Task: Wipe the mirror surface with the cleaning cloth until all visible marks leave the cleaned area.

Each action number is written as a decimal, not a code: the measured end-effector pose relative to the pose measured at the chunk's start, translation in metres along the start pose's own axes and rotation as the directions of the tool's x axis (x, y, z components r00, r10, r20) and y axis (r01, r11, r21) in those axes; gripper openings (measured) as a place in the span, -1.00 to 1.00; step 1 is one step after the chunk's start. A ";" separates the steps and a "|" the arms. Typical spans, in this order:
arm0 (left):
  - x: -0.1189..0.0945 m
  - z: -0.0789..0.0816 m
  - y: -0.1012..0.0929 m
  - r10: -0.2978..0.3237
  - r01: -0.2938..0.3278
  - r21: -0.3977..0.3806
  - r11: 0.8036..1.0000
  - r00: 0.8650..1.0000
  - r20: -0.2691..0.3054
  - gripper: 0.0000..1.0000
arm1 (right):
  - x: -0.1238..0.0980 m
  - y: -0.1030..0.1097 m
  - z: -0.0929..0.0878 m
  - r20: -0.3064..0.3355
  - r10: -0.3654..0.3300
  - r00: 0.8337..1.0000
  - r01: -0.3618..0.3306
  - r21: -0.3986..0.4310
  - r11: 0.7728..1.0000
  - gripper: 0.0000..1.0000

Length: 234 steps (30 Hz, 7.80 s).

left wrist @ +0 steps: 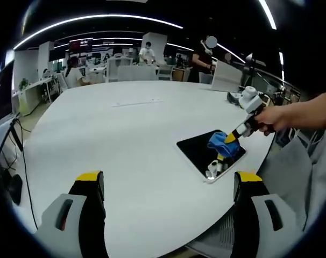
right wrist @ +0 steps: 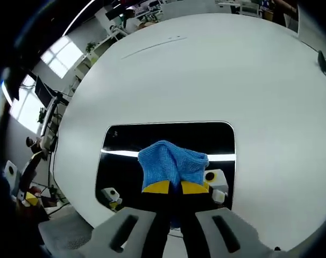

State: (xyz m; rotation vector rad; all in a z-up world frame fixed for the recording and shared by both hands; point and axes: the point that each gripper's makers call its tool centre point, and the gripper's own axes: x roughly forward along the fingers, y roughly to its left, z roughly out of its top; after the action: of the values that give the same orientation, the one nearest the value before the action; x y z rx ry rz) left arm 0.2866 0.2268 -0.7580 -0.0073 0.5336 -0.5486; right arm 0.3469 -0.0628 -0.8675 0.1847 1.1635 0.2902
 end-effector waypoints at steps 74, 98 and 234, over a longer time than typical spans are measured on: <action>0.006 -0.001 -0.008 -0.016 0.016 0.005 1.000 1.000 0.013 0.98 | -0.032 -0.050 -0.030 0.072 -0.122 0.990 0.111 0.136 0.985 -1.00; 0.006 -0.007 -0.007 -0.007 0.007 -0.002 1.000 1.000 -0.001 0.98 | -0.041 -0.042 -0.058 0.071 -0.131 0.989 0.117 0.183 0.976 -1.00; 0.008 -0.022 0.001 -0.019 0.019 -0.013 1.000 1.000 -0.011 0.98 | 0.029 0.128 -0.029 0.004 0.030 1.000 -0.028 -0.175 0.984 -1.00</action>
State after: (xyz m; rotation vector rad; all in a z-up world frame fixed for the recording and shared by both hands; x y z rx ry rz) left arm 0.2820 0.2262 -0.7815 -0.0212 0.5486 -0.5639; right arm 0.3145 0.0676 -0.8662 0.0487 1.1234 0.4152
